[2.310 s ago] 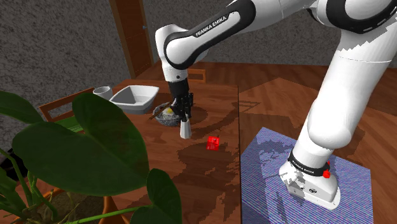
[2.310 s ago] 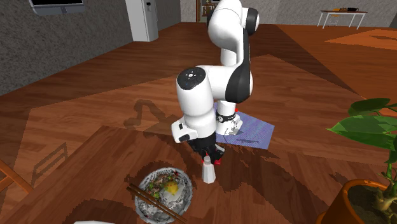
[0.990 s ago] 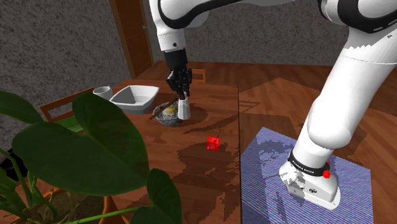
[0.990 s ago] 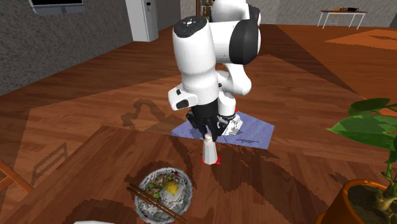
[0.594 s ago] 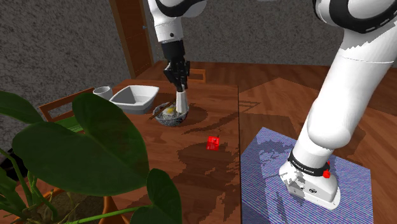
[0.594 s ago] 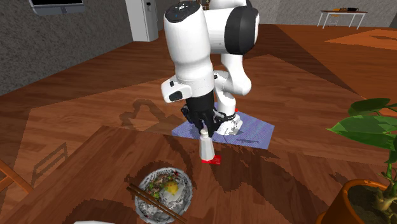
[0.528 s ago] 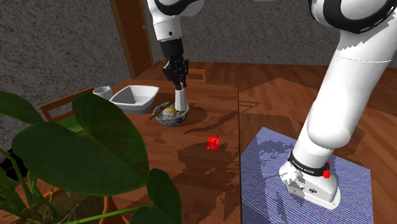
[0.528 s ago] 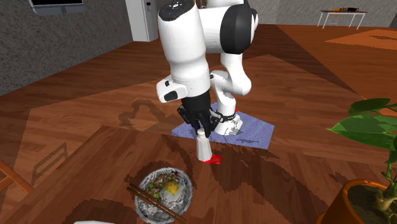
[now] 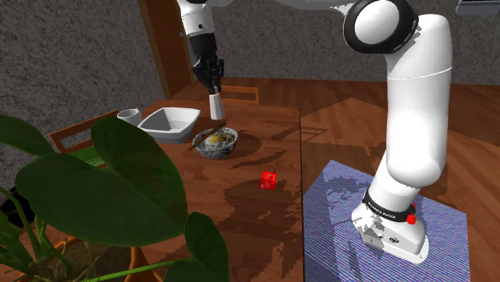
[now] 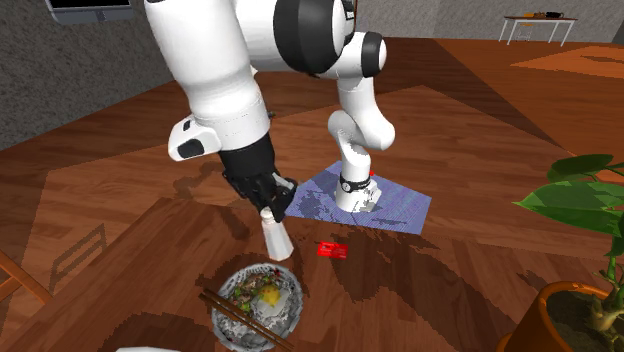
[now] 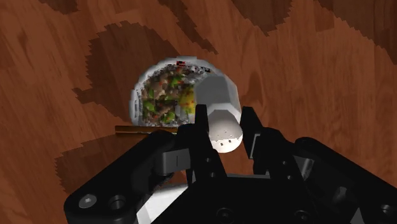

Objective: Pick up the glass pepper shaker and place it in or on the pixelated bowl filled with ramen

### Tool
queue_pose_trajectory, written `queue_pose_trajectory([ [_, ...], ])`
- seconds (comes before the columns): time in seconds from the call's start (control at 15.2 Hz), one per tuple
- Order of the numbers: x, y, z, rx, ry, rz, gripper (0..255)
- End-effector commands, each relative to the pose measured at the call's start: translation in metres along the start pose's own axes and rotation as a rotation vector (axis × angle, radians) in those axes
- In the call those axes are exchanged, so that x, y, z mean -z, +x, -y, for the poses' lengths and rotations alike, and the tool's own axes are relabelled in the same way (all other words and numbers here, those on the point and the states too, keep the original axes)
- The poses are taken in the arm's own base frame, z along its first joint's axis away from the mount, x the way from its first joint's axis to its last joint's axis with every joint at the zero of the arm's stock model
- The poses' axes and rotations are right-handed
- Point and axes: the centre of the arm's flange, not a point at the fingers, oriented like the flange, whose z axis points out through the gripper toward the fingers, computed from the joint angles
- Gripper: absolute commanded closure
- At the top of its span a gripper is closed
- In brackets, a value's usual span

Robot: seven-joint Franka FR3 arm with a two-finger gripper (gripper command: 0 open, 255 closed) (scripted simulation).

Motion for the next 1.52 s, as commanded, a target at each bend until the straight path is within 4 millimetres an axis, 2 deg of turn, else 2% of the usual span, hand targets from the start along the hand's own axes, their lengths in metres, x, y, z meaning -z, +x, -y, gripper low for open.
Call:
queue_pose_trajectory([
  [0.0, 0.012, 0.02, -0.015, -0.002, 0.0, 0.001, 255],
  [0.07, 0.02, 0.033, -0.023, -0.002, 0.0, 0.001, 255],
  [1.45, -0.089, 0.056, -0.031, -0.002, 0.0, 0.001, 255],
])
